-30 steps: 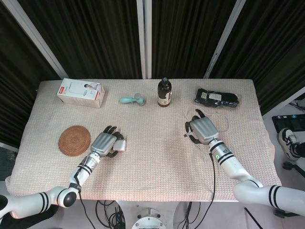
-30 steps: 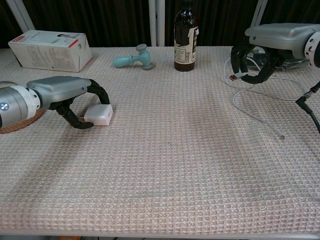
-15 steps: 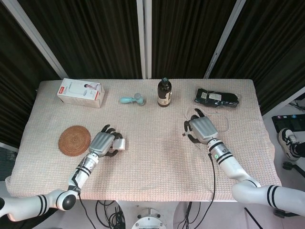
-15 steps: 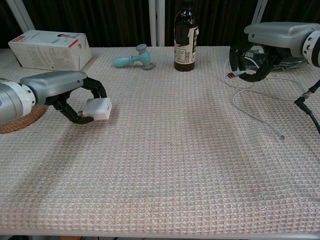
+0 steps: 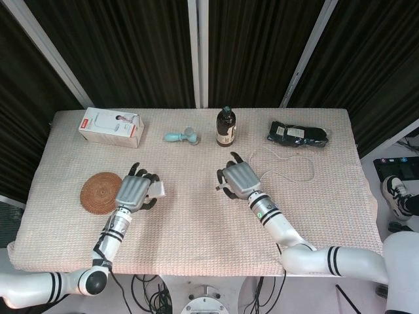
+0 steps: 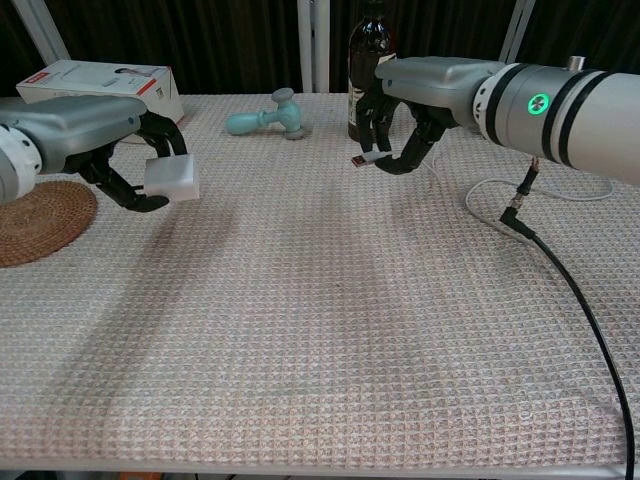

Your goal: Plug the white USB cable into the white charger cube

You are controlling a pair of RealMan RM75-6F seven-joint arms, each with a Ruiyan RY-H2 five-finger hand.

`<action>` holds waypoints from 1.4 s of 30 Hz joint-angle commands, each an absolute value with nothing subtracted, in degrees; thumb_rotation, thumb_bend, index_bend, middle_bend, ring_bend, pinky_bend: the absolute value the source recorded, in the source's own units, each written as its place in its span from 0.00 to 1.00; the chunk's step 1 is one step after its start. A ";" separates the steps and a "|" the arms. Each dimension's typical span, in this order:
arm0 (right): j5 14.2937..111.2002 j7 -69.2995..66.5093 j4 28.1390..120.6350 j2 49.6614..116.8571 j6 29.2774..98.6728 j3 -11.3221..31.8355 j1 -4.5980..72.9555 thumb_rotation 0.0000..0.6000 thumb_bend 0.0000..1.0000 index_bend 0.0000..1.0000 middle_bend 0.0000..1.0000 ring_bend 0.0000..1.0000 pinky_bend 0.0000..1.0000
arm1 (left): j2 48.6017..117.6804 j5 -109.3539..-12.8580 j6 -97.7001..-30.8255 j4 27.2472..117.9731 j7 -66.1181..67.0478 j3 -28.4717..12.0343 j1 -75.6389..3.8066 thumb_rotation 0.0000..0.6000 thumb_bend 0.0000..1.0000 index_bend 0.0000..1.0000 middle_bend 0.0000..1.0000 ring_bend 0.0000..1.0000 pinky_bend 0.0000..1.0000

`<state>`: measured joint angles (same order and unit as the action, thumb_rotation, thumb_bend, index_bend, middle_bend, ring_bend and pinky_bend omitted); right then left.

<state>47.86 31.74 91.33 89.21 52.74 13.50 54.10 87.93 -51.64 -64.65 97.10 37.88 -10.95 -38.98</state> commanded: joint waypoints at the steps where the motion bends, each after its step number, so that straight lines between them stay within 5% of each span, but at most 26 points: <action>1: 44.70 34.85 89.21 93.16 54.90 15.23 56.94 1.00 0.34 0.61 0.52 0.28 0.05 | 87.63 -48.43 -66.51 99.11 41.40 -12.55 -40.66 0.91 0.32 0.40 0.40 0.19 0.00; 14: 40.11 37.91 83.04 103.40 60.90 19.53 61.54 1.00 0.34 0.62 0.52 0.28 0.02 | 89.39 -40.45 -70.07 100.73 48.33 -15.59 -45.60 0.88 0.32 0.40 0.42 0.21 0.00; 42: 35.69 38.43 73.02 113.24 63.02 26.38 66.17 1.00 0.34 0.62 0.52 0.28 0.00 | 93.66 -38.37 -76.53 99.72 52.57 -15.32 -49.16 0.88 0.31 0.41 0.43 0.22 0.00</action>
<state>35.69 38.42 73.07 113.19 63.02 26.33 66.14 93.63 -38.35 -76.48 99.72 52.53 -15.34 -49.13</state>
